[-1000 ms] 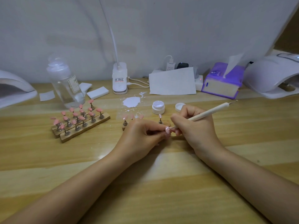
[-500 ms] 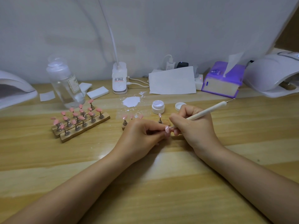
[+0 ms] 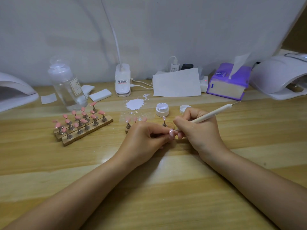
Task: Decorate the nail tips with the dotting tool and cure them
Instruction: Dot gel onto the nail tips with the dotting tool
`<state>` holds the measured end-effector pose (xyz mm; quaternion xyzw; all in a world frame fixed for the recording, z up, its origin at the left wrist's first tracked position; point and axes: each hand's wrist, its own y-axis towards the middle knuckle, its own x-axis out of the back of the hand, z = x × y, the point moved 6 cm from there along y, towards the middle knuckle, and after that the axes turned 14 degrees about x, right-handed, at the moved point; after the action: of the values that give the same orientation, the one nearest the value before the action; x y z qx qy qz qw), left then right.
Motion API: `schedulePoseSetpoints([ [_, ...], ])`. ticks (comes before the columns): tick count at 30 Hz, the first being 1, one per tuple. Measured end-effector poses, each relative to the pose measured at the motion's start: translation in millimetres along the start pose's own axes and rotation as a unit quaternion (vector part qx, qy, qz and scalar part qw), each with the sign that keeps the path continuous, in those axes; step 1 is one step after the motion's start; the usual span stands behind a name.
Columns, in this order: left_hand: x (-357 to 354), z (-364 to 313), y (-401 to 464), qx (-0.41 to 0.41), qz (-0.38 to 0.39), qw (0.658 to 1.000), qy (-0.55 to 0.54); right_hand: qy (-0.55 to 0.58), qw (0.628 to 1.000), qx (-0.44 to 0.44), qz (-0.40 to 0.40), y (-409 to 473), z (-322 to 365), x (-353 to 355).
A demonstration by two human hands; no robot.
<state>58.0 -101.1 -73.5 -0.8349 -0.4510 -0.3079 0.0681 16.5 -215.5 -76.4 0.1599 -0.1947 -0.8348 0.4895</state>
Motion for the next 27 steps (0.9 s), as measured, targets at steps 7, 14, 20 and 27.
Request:
schedulePoseSetpoints([
  [7, -0.7, 1.1, 0.5, 0.007, 0.004, 1.0, 0.001, -0.019, 1.0, 0.005, -0.005, 0.7, -0.7, 2.1],
  [14, -0.1, -0.7, -0.6, 0.002, 0.004, 1.0, -0.008, 0.003, 1.0, 0.0, -0.005, 0.5, -0.3, 0.6],
  [20, -1.3, 2.2, 0.6, 0.006, 0.008, 1.0, -0.006, 0.004, 1.0, -0.004, -0.003, 0.3, -1.0, 0.4],
  [27, -2.0, 1.8, 0.6, 0.003, 0.015, 1.0, -0.01, -0.002, 1.0, 0.001, -0.002, 0.4, -1.2, 0.8],
])
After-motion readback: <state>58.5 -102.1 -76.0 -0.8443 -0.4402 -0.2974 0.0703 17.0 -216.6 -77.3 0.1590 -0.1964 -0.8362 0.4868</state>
